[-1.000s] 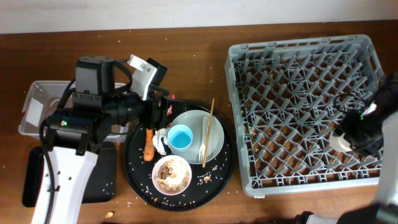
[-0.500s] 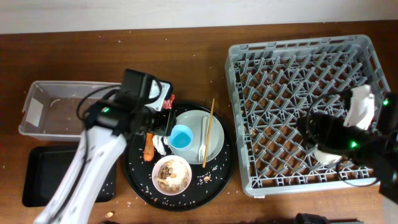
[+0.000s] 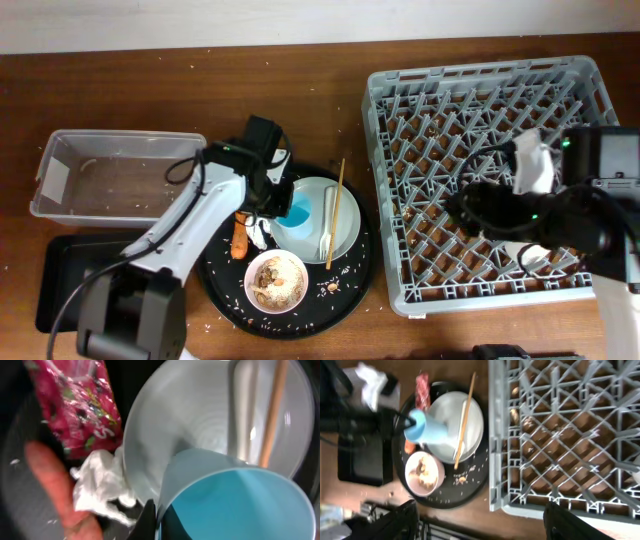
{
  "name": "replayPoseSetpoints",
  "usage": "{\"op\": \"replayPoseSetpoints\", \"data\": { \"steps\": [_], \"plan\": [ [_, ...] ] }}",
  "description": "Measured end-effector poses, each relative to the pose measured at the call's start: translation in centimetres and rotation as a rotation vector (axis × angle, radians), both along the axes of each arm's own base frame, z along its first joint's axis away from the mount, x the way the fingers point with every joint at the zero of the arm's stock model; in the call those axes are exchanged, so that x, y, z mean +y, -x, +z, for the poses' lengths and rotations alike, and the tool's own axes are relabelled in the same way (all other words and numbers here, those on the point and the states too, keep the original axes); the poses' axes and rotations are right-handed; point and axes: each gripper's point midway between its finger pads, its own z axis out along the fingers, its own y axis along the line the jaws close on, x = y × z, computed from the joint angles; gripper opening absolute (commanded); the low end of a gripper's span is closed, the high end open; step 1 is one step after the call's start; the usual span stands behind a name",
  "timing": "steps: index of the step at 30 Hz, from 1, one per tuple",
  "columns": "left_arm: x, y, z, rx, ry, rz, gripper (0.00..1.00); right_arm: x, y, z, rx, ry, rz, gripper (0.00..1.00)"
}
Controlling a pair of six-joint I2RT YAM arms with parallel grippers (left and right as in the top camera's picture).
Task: Sort waste into correct bins and load items into the dishwasher rack
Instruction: 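Grasp the blue cup with the left gripper and lift it, then pass the blue cup to the right gripper and place it in the rack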
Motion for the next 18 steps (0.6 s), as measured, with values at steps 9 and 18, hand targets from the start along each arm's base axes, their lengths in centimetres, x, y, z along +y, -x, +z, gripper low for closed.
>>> {"op": "replayPoseSetpoints", "data": {
  "steps": [9,18],
  "plan": [
    [-2.5,2.5,24.7,-0.429,0.888,-0.3,0.0,12.6,-0.3,5.7,-0.379,-0.125,0.498,0.74],
    [-3.5,6.6,30.6,-0.4,1.298,-0.505,0.0,20.4,2.2,8.2,-0.577,-0.266,0.874,0.72]
  ]
}}
